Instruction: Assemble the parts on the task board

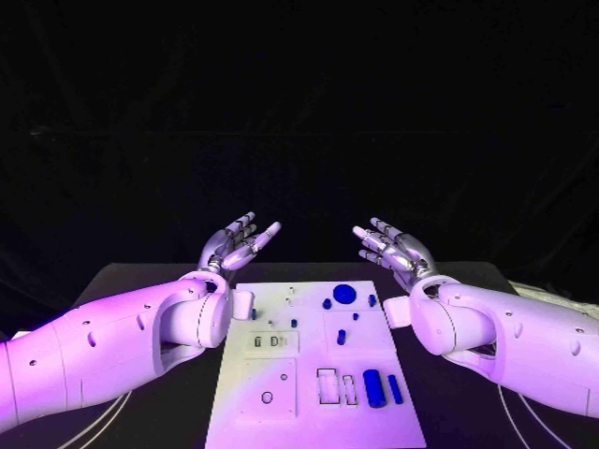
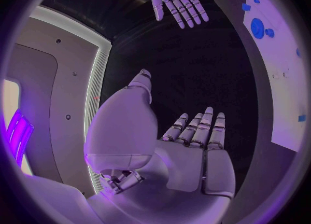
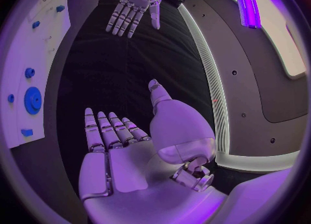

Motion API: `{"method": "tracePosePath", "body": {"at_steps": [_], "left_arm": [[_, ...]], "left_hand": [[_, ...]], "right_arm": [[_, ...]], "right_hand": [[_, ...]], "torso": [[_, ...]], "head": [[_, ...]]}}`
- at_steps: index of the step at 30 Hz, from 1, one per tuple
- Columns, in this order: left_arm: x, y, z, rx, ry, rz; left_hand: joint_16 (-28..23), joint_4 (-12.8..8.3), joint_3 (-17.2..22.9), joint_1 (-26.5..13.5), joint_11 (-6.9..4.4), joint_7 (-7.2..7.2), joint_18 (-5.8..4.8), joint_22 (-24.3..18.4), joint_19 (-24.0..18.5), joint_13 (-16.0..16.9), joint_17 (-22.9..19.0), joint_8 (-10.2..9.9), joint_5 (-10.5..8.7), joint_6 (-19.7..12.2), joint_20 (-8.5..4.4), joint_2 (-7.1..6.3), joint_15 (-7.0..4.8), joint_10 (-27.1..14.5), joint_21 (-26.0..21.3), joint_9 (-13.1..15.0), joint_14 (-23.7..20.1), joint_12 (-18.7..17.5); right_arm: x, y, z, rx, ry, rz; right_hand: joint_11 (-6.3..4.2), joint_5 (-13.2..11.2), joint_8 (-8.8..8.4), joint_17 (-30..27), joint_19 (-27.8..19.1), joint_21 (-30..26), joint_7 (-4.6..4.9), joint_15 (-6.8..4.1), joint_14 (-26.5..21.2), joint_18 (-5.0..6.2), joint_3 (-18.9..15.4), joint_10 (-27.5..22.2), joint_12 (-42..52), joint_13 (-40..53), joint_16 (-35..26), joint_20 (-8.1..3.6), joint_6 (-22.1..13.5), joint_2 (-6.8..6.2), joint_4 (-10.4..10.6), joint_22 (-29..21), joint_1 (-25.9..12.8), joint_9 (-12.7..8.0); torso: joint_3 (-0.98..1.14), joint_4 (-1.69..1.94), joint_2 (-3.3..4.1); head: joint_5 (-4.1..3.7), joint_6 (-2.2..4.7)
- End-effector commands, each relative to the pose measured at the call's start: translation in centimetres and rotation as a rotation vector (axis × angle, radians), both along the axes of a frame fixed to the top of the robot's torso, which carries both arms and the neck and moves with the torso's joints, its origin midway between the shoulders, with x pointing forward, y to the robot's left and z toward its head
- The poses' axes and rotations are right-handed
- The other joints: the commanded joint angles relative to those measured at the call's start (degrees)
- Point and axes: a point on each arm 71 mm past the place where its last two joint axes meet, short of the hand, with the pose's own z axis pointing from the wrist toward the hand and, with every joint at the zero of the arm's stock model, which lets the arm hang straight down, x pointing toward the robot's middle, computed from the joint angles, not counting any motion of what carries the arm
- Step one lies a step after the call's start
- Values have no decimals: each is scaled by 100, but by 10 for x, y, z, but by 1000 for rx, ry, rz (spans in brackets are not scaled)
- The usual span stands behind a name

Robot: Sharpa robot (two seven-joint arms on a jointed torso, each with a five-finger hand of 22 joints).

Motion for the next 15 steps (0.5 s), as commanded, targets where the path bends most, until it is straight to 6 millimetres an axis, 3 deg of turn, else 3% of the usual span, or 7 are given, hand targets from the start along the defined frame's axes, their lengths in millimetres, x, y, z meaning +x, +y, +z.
{"method": "tracePosePath", "body": {"at_steps": [1, 3, 6, 8, 10, 13, 15], "left_arm": [[-1, -7, 1, -3, 0, -81], [-1, -7, 1, -3, 0, -81], [-1, -7, 1, -3, 0, -81], [-1, -7, 1, -3, 0, -81], [-6, 12, 6, -13, -31, -78], [-9, 14, 8, -22, -37, -92], [-11, 14, 9, -29, -39, -106]], "left_hand": [[43, 27, 17, 103, 53, 850, 111, 7, 15, 12, 10, 32, 21, 71, 41, -2, 13, 50, 36, 10, 80, 27], [80, 23, 62, 155, 75, 859, 112, 23, 113, 28, 34, 56, 7, 208, 42, 60, 22, 227, 62, 25, 289, 52], [340, -6, 204, 331, 126, 834, 132, 132, 866, 97, 172, 170, -33, 790, 31, 283, 13, 1007, 262, 89, 1437, 182], [587, -62, 275, 456, -6, 808, 259, 314, 2106, 192, 272, 329, -63, 1494, 20, 469, -130, 2062, 618, 168, 2277, 396], [765, -146, 275, 550, -135, 723, 427, 429, 2949, 264, 325, 519, -78, 2307, -6, 562, -305, 3084, 912, 255, 2785, 603], [980, -306, 235, 667, -323, 595, 527, 510, 3772, 276, 422, 761, -88, 3447, -140, 657, -534, 3803, 1207, 348, 3511, 753], [1083, -407, 222, 743, -433, 504, 521, 524, 4165, 293, 519, 834, -83, 3773, -279, 729, -667, 4180, 1309, 355, 3916, 826]], "right_arm": [[-1, 12, -1, -30, 18, 204], [0, 13, -1, -38, 21, 227], [1, 13, -1, -45, 24, 247], [2, 13, -1, -46, 25, 251], [14, -14, 12, -287, -199, 122], [17, -17, 19, -370, -259, 129], [19, -18, 22, -432, -295, 140]], "right_hand": [[73, -41, 119, 87, 920, 175, 868, 30, 1095, 312, 92, 1052, 158, 86, 150, 29, 774, 48, -398, 102, 684, 86], [45, -110, 229, 146, 1522, 304, 820, -28, 1996, 433, 154, 1915, 294, 147, 288, 27, 1413, 34, -556, 158, 909, 151], [-121, -134, 441, 215, 2372, 514, 722, -206, 3338, 613, 252, 3362, 557, 227, 512, 24, 2588, 34, -738, 228, 1149, 257], [-218, -135, 543, 211, 2642, 611, 645, -314, 3706, 698, 316, 3715, 607, 210, 574, 9, 3274, 43, -823, 240, 1227, 299], [-301, -160, 602, 209, 2857, 687, 577, -397, 3995, 720, 361, 3977, 615, 193, 611, -39, 3816, 37, -885, 246, 1252, 316], [-419, -171, 560, 203, 3194, 781, 499, -528, 4440, 722, 475, 4379, 543, 177, 612, -160, 4229, 33, -1016, 231, 1245, 273], [-496, -160, 532, 219, 3414, 859, 455, -618, 4721, 725, 564, 4591, 499, 176, 640, -258, 4395, 41, -1102, 238, 1224, 260]], "torso": [[0, 0, 0], [0, 0, 0], [0, 0, 0], [0, 0, 0], [6, 20, 87], [23, 29, 144], [37, 41, 154]], "head": [[0, 1], [0, 1], [0, 1], [0, 1], [-83, -82], [-79, -51], [-79, -54]]}}
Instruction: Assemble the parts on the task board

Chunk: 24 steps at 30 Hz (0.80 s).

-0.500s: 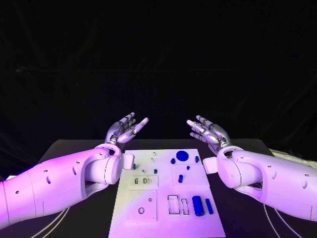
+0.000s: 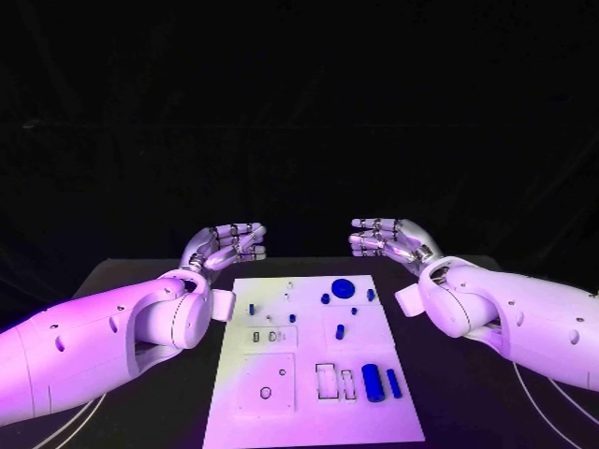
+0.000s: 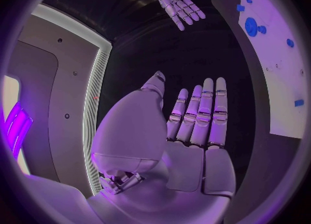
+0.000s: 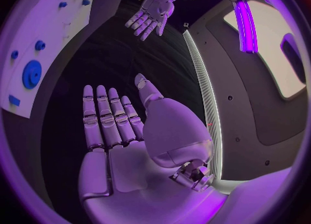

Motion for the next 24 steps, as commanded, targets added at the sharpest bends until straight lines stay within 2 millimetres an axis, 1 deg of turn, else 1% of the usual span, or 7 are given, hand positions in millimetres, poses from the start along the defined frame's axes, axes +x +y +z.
{"method": "tracePosePath", "body": {"at_steps": [1, 5, 10, 11, 18, 21, 24], "left_arm": [[-6, -11, 6, -38, -35, -83], [-13, -9, 9, -51, -27, -112], [-27, -6, 15, -85, -4, -138], [-32, -5, 18, -95, 2, -146], [-51, -8, 29, -136, 14, -195], [-58, -11, 34, -151, 17, -216], [-63, -14, 36, -160, 18, -230]], "left_hand": [[130, -126, -18, 74, -141, 131, 29, 18, 528, 16, 130, 81, -8, 435, -181, 116, -178, 473, 135, 4, 527, 74], [253, -227, -39, 145, -307, -3, 39, 29, 1043, 47, 334, 118, -11, 779, -358, 184, -366, 947, 245, 1, 1046, 107], [407, -295, -39, 225, -455, -102, 34, 57, 1547, 70, 635, 74, -7, 1037, -550, 207, -550, 1362, 367, -15, 1570, 46], [432, -296, -39, 231, -477, -118, 29, 64, 1636, 72, 713, 53, -6, 1080, -585, 211, -578, 1431, 389, -20, 1652, 14], [475, -297, -61, 229, -513, -144, 21, 70, 1807, 81, 976, -32, -7, 1185, -647, 186, -632, 1606, 410, -35, 1794, -101], [472, -292, -71, 217, -509, -139, 18, 67, 1818, 79, 1019, -56, -8, 1184, -650, 179, -629, 1608, 405, -41, 1793, -132], [445, -297, -83, 212, -490, -122, 12, 57, 1814, 70, 1082, -102, -8, 1173, -645, 170, -615, 1580, 382, -51, 1761, -199]], "right_arm": [[-1, 6, 10, -225, -181, 53], [3, 5, 16, -359, -236, 84], [5, 6, 24, -557, -298, 124], [6, 7, 25, -609, -308, 136], [6, 15, 30, -873, -365, 188], [6, 20, 31, -974, -389, 206], [6, 24, 32, -1036, -407, 216]], "right_hand": [[-320, -53, 67, 56, 1198, 351, 165, -368, 1619, 189, 320, 1473, 7, 17, 169, -279, 1549, 21, -416, 44, 167, 19], [-401, -33, 15, 99, 1536, 480, 75, -516, 2041, 182, 486, 1782, -84, 23, 196, -434, 1775, -17, -545, 62, 110, 21], [-529, -59, -41, 223, 2108, 769, -25, -711, 2606, 171, 674, 2138, -182, 33, 278, -685, 2030, -188, -542, 154, 123, 30], [-556, -59, -50, 261, 2213, 832, -43, -755, 2736, 174, 699, 2208, -192, 38, 313, -733, 2075, -230, -543, 178, 130, 32], [-707, -130, -102, 562, 2874, 1297, -180, -995, 3538, 171, 737, 2450, -244, 40, 642, -1003, 2263, -423, -514, 383, 70, 38], [-750, -157, -151, 739, 3088, 1501, -229, -1062, 3799, 165, 753, 2457, -263, 32, 833, -1097, 2296, -486, -490, 483, 0, 32], [-755, -174, -183, 857, 3123, 1586, -241, -1067, 3807, 157, 776, 2394, -270, 26, 945, -1131, 2299, -531, -482, 529, -44, 27]], "torso": [[34, 27, 78], [55, 37, 158], [33, 84, 360], [19, 105, 427], [-22, 195, 649], [-20, 244, 740], [-23, 275, 813]], "head": [[-12, -2], [-15, 38], [-121, 93], [-154, 122], [-285, 109], [-317, 108], [-332, 111]]}}
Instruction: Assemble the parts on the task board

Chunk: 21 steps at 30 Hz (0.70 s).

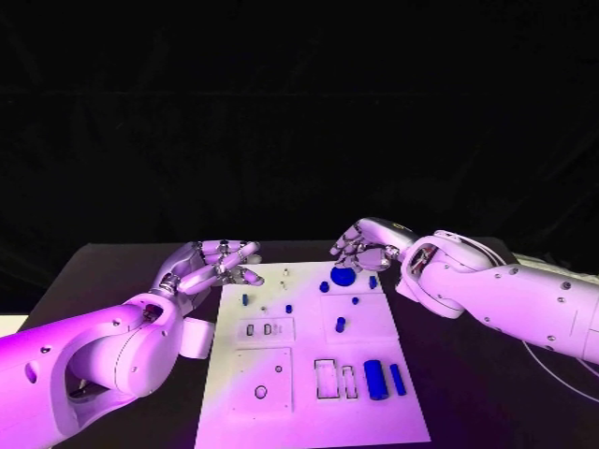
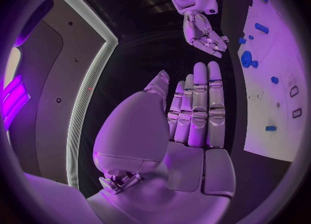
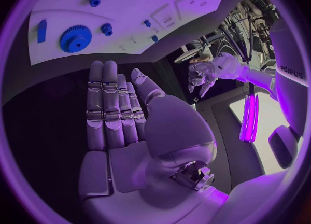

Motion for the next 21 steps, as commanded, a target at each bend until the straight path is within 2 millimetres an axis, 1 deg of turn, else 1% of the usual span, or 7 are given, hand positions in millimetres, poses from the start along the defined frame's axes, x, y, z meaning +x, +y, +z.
{"method": "tracePosePath", "body": {"at_steps": [1, 4, 7, 12, 14, 16, 21], "left_arm": [[-5, -5, 5, -36, 6, -41], [-8, -7, 7, -42, 6, -51], [-10, -10, 8, -46, 8, -60], [-12, -12, 8, -49, 11, -69], [-12, -12, 9, -48, 11, -69], [-13, -11, 9, -48, 12, -68], [-13, -10, 9, -46, 13, -66]], "left_hand": [[-13, -8, -31, 25, 25, 34, 9, -8, 32, -4, 46, -40, -8, 28, 16, -16, 18, -12, -6, -12, -12, -48], [-26, -6, -48, 8, 34, 42, 7, -14, 31, -7, 85, -66, -10, 21, 21, -25, 25, -23, -19, -17, -23, -82], [-32, -6, -58, -1, 39, 49, 7, -17, 31, -8, 105, -80, -11, 17, 24, -32, 29, -29, -25, -20, -27, -99], [-42, -5, -72, -14, 48, 56, 6, -22, 32, -9, 137, -99, -10, 15, 29, -35, 35, -38, -35, -23, -34, -125], [-42, -5, -72, -14, 48, 56, 6, -22, 32, -9, 137, -99, -10, 15, 29, -35, 35, -38, -35, -23, -34, -125], [-49, -5, -80, -21, 52, 60, 6, -25, 31, -10, 155, -110, -10, 12, 32, -36, 39, -43, -42, -25, -40, -139], [-53, -5, -85, -25, 55, 63, 6, -27, 30, -10, 167, -118, -10, 10, 34, -36, 42, -48, -46, -26, -44, -149]], "right_arm": [[0, 6, -4, -230, -46, 8], [0, 10, -4, -270, -63, 12], [1, 14, -4, -299, -72, 15], [1, 18, -5, -342, -73, 20], [2, 20, -6, -358, -73, 21], [2, 20, -6, -370, -73, 20], [2, 21, -7, -391, -75, 18]], "right_hand": [[-6, -29, -47, 151, 132, 147, -26, -43, 341, 70, 41, -3, -28, -6, 152, -72, 46, -71, 13, 70, -35, -3], [-3, -51, -60, 253, 152, 211, -29, -38, 346, 69, 62, -82, -25, -7, 260, -87, 23, -101, 27, 105, -71, -7], [-1, -69, -64, 367, 172, 282, -33, -41, 345, 68, 85, -129, -22, -5, 392, -98, -4, -135, 42, 144, -103, -10], [8, -92, -63, 514, 183, 372, -40, -45, 341, 64, 134, -204, -23, -5, 554, -104, -33, -159, 58, 194, -118, -10], [10, -97, -61, 558, 184, 399, -41, -45, 338, 63, 150, -223, -23, -5, 602, -106, -36, -164, 64, 209, -120, -9], [12, -104, -60, 612, 191, 436, -42, -45, 338, 63, 167, -250, -22, -5, 665, -108, -38, -172, 73, 230, -126, -7], [11, -118, -57, 741, 203, 525, -45, -50, 333, 62, 210, -278, -18, -3, 818, -114, -36, -190, 99, 280, -140, -5]], "torso": [[-9, 69, 166], [-7, 103, 226], [-6, 126, 274], [-13, 164, 348], [-15, 173, 367], [-13, 181, 382], [-10, 189, 415]], "head": [[-33, 13], [-60, 27], [-72, 34], [-99, 49], [-108, 54], [-109, 61], [-116, 65]]}}
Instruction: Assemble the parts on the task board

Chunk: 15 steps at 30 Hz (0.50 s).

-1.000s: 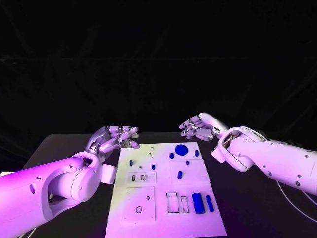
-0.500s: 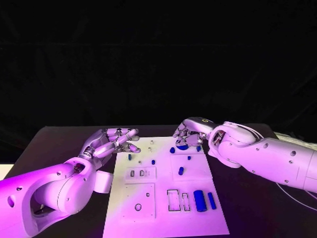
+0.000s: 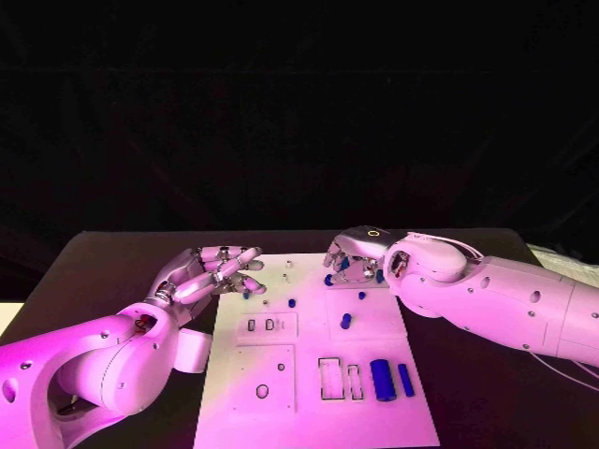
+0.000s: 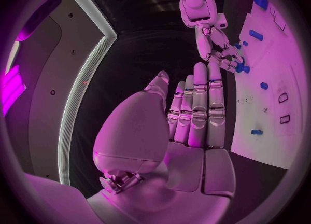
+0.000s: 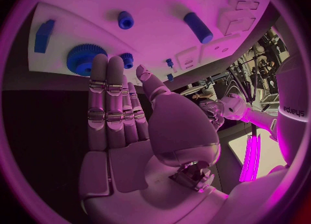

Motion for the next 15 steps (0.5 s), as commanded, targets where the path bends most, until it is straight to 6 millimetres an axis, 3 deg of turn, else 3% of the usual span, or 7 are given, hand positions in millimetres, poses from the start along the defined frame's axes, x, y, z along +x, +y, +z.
{"method": "tracePosePath", "body": {"at_steps": [1, 11, 15], "left_arm": [[-1, -1, 2, -13, 2, -17], [-2, 0, 4, -12, 2, -20], [-3, -1, 4, -12, 3, -22]], "left_hand": [[-29, 10, -37, -25, 30, 43, 6, -5, 11, -8, 5, -39, -10, -11, 14, -36, 21, -23, -17, -8, -23, -28], [-34, 9, -43, -29, 34, 46, 6, -7, 11, -8, 18, -47, -11, -13, 16, -37, 24, -27, -22, -9, -26, -38], [-34, 9, -43, -29, 34, 46, 6, -7, 11, -8, 18, -47, -11, -13, 16, -37, 24, -27, -22, -9, -26, -38]], "right_arm": [[1, 0, -2, -83, -4, -10], [3, 2, -2, -112, -10, -12], [4, 3, -2, -120, -9, -8]], "right_hand": [[10, -42, -16, 53, 51, 44, -7, -2, 268, 63, 52, -52, -13, -1, 61, -5, -44, -64, 7, 20, -13, -3], [7, -106, -11, 231, 50, 177, -23, -12, 252, 62, 159, -79, -13, -2, 266, -12, -20, -56, 50, 97, -7, 1], [0, -333, -11, 364, 15, 283, -38, -18, 215, 61, 317, -76, -11, -2, 398, -17, 14, -43, 88, 161, 16, 3]], "torso": [[1, 18, 49], [-8, 25, 88], [-15, 36, 100]], "head": [[-7, 3], [-16, 0], [-26, -12]]}}
